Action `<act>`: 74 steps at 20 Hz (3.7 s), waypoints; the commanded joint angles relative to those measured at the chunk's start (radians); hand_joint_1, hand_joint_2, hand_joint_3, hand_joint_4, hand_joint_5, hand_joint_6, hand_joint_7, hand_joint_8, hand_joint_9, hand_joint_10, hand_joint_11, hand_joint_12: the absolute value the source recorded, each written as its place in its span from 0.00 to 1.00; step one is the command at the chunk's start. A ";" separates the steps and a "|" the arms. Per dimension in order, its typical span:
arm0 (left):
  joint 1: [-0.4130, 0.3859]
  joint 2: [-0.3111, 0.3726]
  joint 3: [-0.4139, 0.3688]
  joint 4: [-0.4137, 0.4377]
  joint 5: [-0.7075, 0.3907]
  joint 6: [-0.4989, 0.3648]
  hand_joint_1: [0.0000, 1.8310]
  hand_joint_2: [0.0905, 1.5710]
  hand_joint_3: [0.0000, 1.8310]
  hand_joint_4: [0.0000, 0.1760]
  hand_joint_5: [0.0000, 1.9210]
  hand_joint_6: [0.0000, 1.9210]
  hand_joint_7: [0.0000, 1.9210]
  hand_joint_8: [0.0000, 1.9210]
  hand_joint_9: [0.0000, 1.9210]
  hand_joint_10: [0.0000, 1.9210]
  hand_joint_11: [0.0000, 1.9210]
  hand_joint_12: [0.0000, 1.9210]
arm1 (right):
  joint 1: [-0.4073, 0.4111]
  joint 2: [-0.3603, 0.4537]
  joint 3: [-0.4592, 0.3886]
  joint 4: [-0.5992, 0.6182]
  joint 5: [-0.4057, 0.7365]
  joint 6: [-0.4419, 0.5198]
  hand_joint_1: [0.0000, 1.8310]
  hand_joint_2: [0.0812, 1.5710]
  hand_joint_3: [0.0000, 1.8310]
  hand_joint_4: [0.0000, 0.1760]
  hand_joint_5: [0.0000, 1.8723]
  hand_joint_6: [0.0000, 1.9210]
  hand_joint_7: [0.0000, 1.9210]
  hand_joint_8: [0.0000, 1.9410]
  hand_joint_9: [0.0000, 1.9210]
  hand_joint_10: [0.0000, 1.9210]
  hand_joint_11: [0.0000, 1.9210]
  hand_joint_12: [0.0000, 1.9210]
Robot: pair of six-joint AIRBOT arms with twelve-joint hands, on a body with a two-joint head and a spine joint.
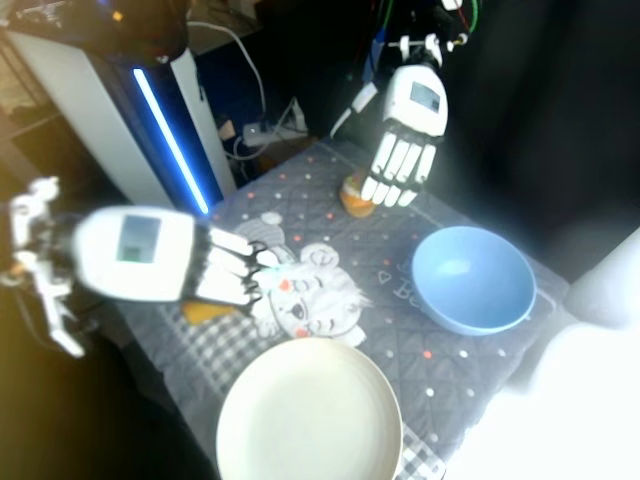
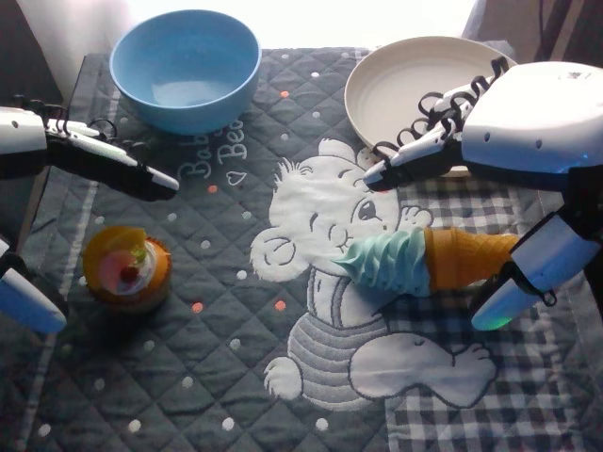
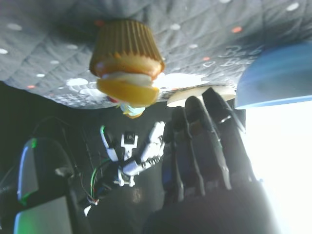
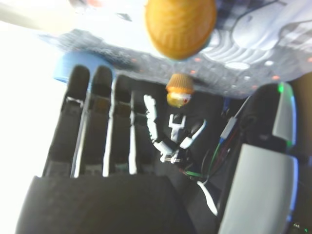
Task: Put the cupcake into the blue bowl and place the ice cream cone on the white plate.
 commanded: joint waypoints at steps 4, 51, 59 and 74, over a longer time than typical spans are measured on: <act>-0.016 -0.017 0.002 -0.014 -0.047 -0.025 0.45 0.43 0.00 0.00 0.21 0.00 0.27 0.00 0.28 0.00 0.06 0.55 | 0.011 -0.011 0.012 0.033 0.056 0.010 0.45 0.37 0.00 0.00 0.23 0.00 0.31 0.00 0.31 0.00 0.14 0.38; 0.018 -0.137 0.044 0.102 0.042 -0.048 0.74 0.71 0.00 0.00 0.49 0.61 0.48 0.44 0.43 0.64 0.36 0.54 | -0.086 -0.147 0.103 0.131 0.027 0.009 0.71 0.64 0.00 0.00 0.57 0.35 0.67 0.32 0.79 0.03 0.60 0.53; -0.032 -0.111 0.043 0.040 -0.004 -0.010 0.75 0.70 0.00 0.00 0.50 0.60 0.52 0.42 0.42 0.63 0.29 0.57 | -0.050 -0.122 0.065 0.177 0.108 -0.065 0.71 0.63 0.00 0.00 0.59 0.33 0.70 0.27 0.81 0.03 0.56 0.66; -0.360 -0.142 0.181 0.137 0.042 -0.106 0.77 0.63 0.00 0.00 0.55 0.39 0.67 0.20 0.62 0.42 0.53 0.45 | 0.134 -0.117 0.149 0.362 0.165 -0.229 0.70 0.66 0.00 0.00 0.52 0.45 0.63 0.37 0.74 0.02 0.54 0.55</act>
